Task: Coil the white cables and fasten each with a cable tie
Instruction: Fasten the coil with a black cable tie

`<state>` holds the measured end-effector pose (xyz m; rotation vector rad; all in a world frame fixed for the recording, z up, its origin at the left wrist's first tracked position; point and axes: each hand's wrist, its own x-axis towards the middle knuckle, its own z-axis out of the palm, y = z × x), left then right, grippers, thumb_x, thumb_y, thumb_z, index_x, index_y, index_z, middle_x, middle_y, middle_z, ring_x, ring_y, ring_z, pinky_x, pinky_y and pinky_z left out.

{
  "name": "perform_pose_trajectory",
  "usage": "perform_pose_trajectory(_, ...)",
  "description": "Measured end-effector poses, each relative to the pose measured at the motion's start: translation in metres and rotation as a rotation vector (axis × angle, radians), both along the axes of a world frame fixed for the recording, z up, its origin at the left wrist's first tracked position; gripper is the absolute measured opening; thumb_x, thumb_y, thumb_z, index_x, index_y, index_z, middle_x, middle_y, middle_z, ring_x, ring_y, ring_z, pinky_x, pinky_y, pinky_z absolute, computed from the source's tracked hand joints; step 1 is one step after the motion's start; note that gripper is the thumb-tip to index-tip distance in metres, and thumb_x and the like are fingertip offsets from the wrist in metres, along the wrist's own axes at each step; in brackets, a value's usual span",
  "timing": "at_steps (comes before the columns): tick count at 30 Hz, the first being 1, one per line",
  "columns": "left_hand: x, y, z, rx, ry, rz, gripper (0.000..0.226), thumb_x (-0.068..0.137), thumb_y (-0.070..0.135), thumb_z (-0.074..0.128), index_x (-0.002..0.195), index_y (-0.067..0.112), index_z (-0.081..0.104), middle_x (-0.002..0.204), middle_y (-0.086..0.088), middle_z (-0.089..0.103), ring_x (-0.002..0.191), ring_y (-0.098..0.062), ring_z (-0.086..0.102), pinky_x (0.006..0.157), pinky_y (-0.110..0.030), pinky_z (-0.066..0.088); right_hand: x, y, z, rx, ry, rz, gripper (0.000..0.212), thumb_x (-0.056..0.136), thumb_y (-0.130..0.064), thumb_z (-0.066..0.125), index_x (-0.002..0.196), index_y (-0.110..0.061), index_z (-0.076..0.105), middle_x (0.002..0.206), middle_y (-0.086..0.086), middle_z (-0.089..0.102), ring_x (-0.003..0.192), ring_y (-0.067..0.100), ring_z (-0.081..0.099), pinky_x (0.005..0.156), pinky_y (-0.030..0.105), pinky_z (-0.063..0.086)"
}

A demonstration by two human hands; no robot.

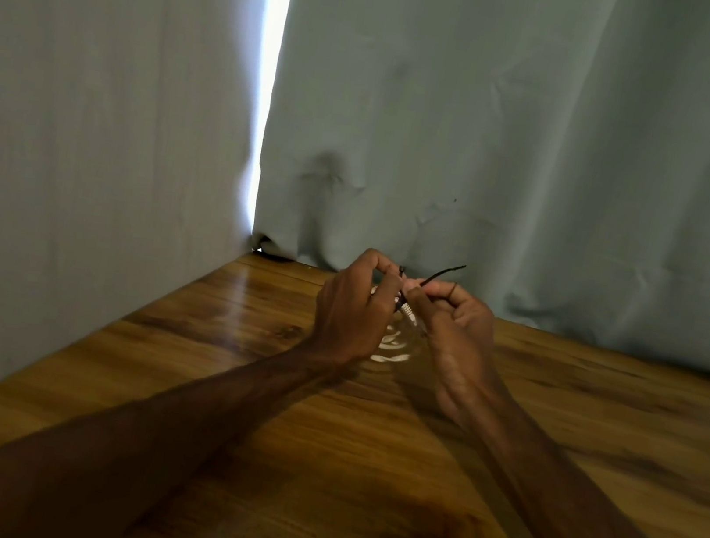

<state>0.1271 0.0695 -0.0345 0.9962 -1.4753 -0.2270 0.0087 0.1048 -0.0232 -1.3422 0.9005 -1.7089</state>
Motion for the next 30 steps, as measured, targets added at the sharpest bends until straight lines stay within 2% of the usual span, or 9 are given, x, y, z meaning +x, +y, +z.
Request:
perform_pose_trajectory(3, 0.001, 0.0, 0.001, -0.033, -0.048, 0.007, 0.009, 0.099, 0.028, 0.058, 0.095, 0.021, 0.062, 0.064, 0.013, 0.059, 0.053, -0.001, 0.054, 0.052, -0.02, 0.032, -0.002, 0.0, 0.001, 0.015, -0.002, -0.004, 0.024, 0.092, -0.009, 0.072, 0.109, 0.008, 0.068, 0.099, 0.019, 0.077, 0.08, 0.012, 0.075, 0.066, 0.018, 0.057)
perform_pose_trajectory(8, 0.005, -0.004, 0.001, -0.056, -0.111, -0.037, 0.007, 0.102, 0.027, 0.056, 0.101, 0.022, 0.061, 0.062, 0.009, 0.062, 0.049, -0.001, 0.055, 0.051, -0.025, 0.036, -0.007, -0.002, 0.004, 0.041, 0.065, -0.006, 0.02, 0.092, -0.015, 0.074, 0.104, 0.0, 0.072, 0.09, 0.011, 0.079, 0.087, 0.022, 0.077, 0.073, 0.027, 0.062)
perform_pose_trajectory(10, 0.004, -0.006, -0.001, -0.037, -0.125, -0.032, 0.007, 0.102, 0.028, 0.055, 0.102, 0.024, 0.06, 0.062, 0.009, 0.062, 0.051, -0.002, 0.058, 0.051, -0.025, 0.039, -0.012, -0.005, 0.008, -0.016, 0.194, -0.073, 0.013, 0.091, -0.016, 0.076, 0.096, -0.005, 0.073, 0.083, 0.004, 0.079, 0.08, 0.016, 0.077, 0.07, 0.025, 0.062)
perform_pose_trajectory(13, 0.003, -0.009, -0.001, -0.003, -0.12, -0.027, 0.009, 0.102, 0.033, 0.053, 0.102, 0.026, 0.058, 0.072, 0.009, 0.066, 0.061, -0.004, 0.063, 0.057, -0.029, 0.046, -0.022, -0.009, 0.019, -0.242, 0.469, -0.255, 0.012, 0.087, -0.022, 0.08, 0.089, -0.011, 0.074, 0.082, 0.0, 0.076, 0.079, 0.011, 0.074, 0.076, 0.026, 0.061)
perform_pose_trajectory(15, 0.004, -0.011, -0.001, 0.008, -0.093, -0.035, 0.015, 0.099, 0.037, 0.051, 0.101, 0.025, 0.059, 0.077, 0.009, 0.067, 0.065, -0.008, 0.064, 0.059, -0.032, 0.046, -0.026, -0.008, 0.027, -0.347, 0.542, -0.265, 0.012, 0.087, -0.023, 0.08, 0.086, -0.013, 0.073, 0.081, -0.003, 0.073, 0.078, 0.011, 0.072, 0.074, 0.027, 0.061)
perform_pose_trajectory(17, 0.004, -0.01, -0.002, 0.013, -0.098, -0.051, 0.019, 0.097, 0.039, 0.049, 0.099, 0.023, 0.059, 0.077, 0.007, 0.067, 0.065, -0.01, 0.064, 0.058, -0.036, 0.048, -0.026, -0.005, 0.031, -0.409, 0.569, -0.231, 0.012, 0.087, -0.02, 0.08, 0.085, -0.011, 0.071, 0.081, -0.001, 0.073, 0.076, 0.014, 0.072, 0.069, 0.033, 0.062)
perform_pose_trajectory(19, 0.002, -0.008, -0.005, 0.016, -0.111, -0.076, 0.022, 0.095, 0.041, 0.046, 0.098, 0.022, 0.058, 0.081, 0.004, 0.069, 0.07, -0.015, 0.066, 0.064, -0.043, 0.053, -0.026, -0.002, 0.034, -0.475, 0.589, -0.201, 0.013, 0.087, -0.016, 0.08, 0.085, -0.008, 0.071, 0.079, 0.002, 0.073, 0.073, 0.017, 0.073, 0.067, 0.036, 0.063)
perform_pose_trajectory(23, -0.006, 0.001, -0.008, 0.025, -0.115, -0.129, 0.023, 0.095, 0.041, 0.043, 0.098, 0.023, 0.057, 0.086, 0.006, 0.07, 0.08, -0.014, 0.068, 0.074, -0.046, 0.055, -0.029, 0.003, 0.038, -0.537, 0.577, -0.127, 0.015, 0.087, -0.009, 0.08, 0.084, 0.001, 0.07, 0.076, 0.006, 0.074, 0.065, 0.019, 0.074, 0.065, 0.034, 0.063)
perform_pose_trajectory(30, -0.01, 0.008, -0.011, -0.033, -0.171, -0.138, 0.013, 0.103, 0.026, 0.049, 0.099, 0.017, 0.056, 0.081, 0.001, 0.068, 0.073, -0.015, 0.065, 0.068, -0.043, 0.052, -0.039, -0.008, 0.028, -0.37, 0.445, -0.103, 0.014, 0.085, -0.009, 0.08, 0.087, 0.001, 0.071, 0.082, 0.009, 0.075, 0.072, 0.026, 0.075, 0.062, 0.034, 0.063)
